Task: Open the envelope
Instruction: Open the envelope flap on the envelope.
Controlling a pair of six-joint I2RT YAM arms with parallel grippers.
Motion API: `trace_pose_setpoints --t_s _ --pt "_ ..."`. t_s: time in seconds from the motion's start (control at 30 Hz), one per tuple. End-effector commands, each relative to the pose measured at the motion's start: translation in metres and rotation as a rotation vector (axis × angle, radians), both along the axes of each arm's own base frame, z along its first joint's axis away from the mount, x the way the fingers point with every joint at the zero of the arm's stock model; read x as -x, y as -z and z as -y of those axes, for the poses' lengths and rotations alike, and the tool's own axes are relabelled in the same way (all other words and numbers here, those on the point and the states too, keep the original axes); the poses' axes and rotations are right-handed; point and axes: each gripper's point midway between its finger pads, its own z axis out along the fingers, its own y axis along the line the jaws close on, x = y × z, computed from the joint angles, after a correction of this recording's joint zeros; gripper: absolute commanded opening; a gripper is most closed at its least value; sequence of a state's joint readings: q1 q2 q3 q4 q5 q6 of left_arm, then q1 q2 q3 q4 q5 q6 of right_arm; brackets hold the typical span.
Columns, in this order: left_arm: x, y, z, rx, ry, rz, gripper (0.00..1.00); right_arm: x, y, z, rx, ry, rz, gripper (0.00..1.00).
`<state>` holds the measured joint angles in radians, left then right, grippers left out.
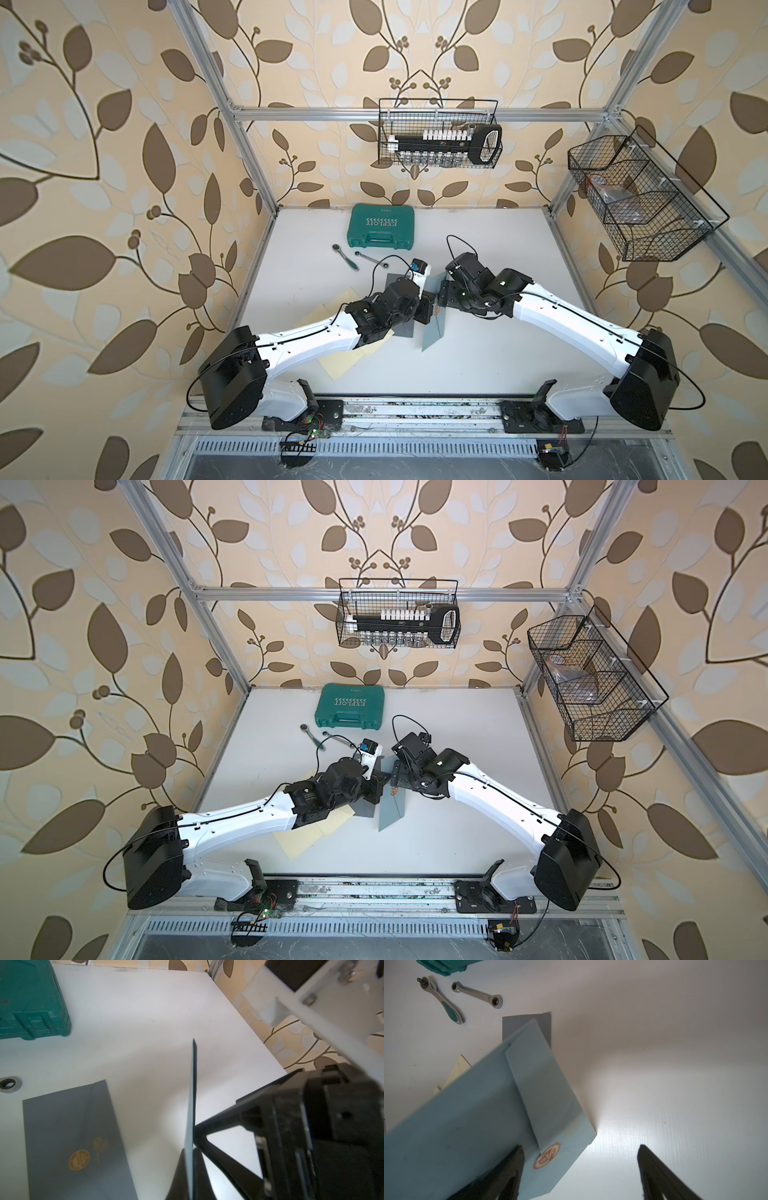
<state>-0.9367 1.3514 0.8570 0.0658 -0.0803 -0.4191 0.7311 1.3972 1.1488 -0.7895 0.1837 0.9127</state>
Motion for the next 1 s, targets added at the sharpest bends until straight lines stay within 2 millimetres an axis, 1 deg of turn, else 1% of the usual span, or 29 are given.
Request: trace_pose_setpoints --t_s 0.0,0.17,0.33,0.57,0.67,0.97 --pt "0.002 -0.025 0.01 0.045 0.032 0.032 0.0 -0.002 -0.003 -0.001 -0.012 0.028 0.009 0.84" --pt "0.002 -0.024 0.008 0.041 0.029 0.032 0.0 -0.002 -0.01 -0.009 -0.068 0.008 0.035 0.84" --pt "0.002 -0.025 0.008 0.039 0.028 0.037 0.0 -0.003 -0.014 -0.004 -0.093 0.036 0.078 0.84" --pt "0.003 -0.026 0.008 0.04 0.032 0.036 0.0 -0.001 -0.007 -0.001 -0.065 0.048 0.05 0.84" --pt "0.002 -0.026 0.006 0.033 0.022 0.039 0.0 0.0 -0.004 0.002 -0.052 0.056 0.045 0.84" --pt "0.001 -0.027 0.003 0.029 0.015 0.048 0.0 0.001 -0.003 -0.002 -0.067 0.046 0.035 0.84"
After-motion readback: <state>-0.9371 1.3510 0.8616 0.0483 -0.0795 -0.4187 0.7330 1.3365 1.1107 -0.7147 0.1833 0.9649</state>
